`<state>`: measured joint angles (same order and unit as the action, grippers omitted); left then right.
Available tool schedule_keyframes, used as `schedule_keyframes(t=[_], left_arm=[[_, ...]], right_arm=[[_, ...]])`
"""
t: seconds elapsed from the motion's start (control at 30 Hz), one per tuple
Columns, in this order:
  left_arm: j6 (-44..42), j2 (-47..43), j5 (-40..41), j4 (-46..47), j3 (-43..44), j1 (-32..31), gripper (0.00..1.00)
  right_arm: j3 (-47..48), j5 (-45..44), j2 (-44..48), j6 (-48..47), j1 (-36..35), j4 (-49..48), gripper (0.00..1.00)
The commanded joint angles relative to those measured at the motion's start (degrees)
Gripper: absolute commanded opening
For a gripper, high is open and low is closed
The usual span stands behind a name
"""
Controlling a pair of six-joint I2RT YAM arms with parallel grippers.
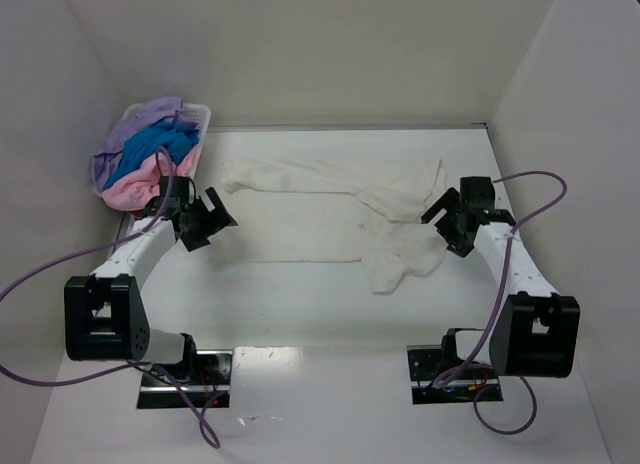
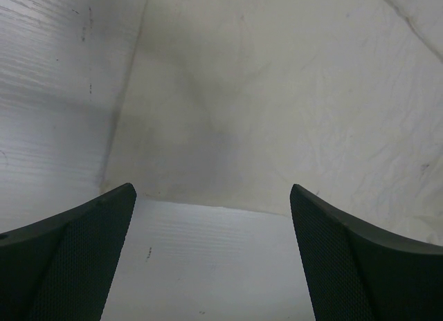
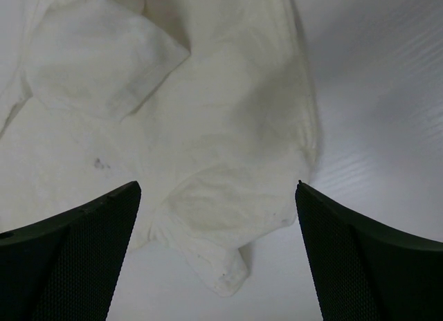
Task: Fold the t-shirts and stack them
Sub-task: Fold the flattened tshirt in 1/3 of the way, then grap the side of the flattened tshirt closest away from the robot with both arms
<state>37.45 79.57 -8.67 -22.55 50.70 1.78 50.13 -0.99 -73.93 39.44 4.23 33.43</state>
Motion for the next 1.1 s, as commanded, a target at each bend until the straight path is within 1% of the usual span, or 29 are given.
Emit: schedule_keyframes(t=[0.0, 0.07, 0.13, 0.2, 0.27, 0.4, 0.5, 0.67, 0.77, 0.9, 1.07], left_arm=[[1.3, -2.7, 0.4, 2.0, -1.0, 1.4, 1.0], [1.3, -3.4, -0.1, 2.7, -1.6, 2.2, 1.0], [1.3, -3.4, -0.6, 3.2, -1.6, 2.8, 1.0], [1.3, -3.9, -0.7, 3.2, -1.6, 2.8, 1.0], [1.3, -3.9, -0.7, 3.2, -1.6, 3.4, 1.0], [1.3, -3.9, -1.2, 3.2, -1.6, 4.0, 1.0], [1.3, -3.9, -1.2, 3.2, -1.6, 4.5, 1.0], [1.3, -4.4, -1.2, 3.2, -1.6, 5.1, 1.0], [1.3, -4.4, -1.2, 3.2, -2.1, 5.1, 1.0], [1.8, -4.4, -1.2, 3.2, -2.6, 5.6, 1.0], [1.8, -4.4, -1.2, 3.7, -2.6, 5.6, 1.0]], right_arm=[[-2.9, 0.3, 4.9, 6.5, -2.5, 1.4, 0.97], [-5.1, -0.3, 8.4, 8.8, -4.8, -0.2, 0.97], [-8.7, 0.2, 11.0, 12.5, -5.9, -1.6, 0.96], [-11.1, -1.3, 14.2, 15.1, -7.1, -2.2, 0.96], [-12.3, -1.8, 16.1, 15.7, -7.7, -2.2, 0.95], [-15.6, -3.0, 16.8, 16.2, -7.7, -0.9, 0.94], [-18.3, -3.0, 18.0, 17.7, -7.7, -0.9, 0.87], [-20.8, -5.0, 18.0, 19.0, -8.3, -0.9, 0.85], [-20.8, -5.8, 17.4, 19.0, -8.3, -1.6, 0.82], [-21.4, -7.1, 16.4, 20.1, -8.8, -3.8, 0.73], [-20.9, -7.6, 12.6, 20.1, -8.8, -5.8, 0.63]])
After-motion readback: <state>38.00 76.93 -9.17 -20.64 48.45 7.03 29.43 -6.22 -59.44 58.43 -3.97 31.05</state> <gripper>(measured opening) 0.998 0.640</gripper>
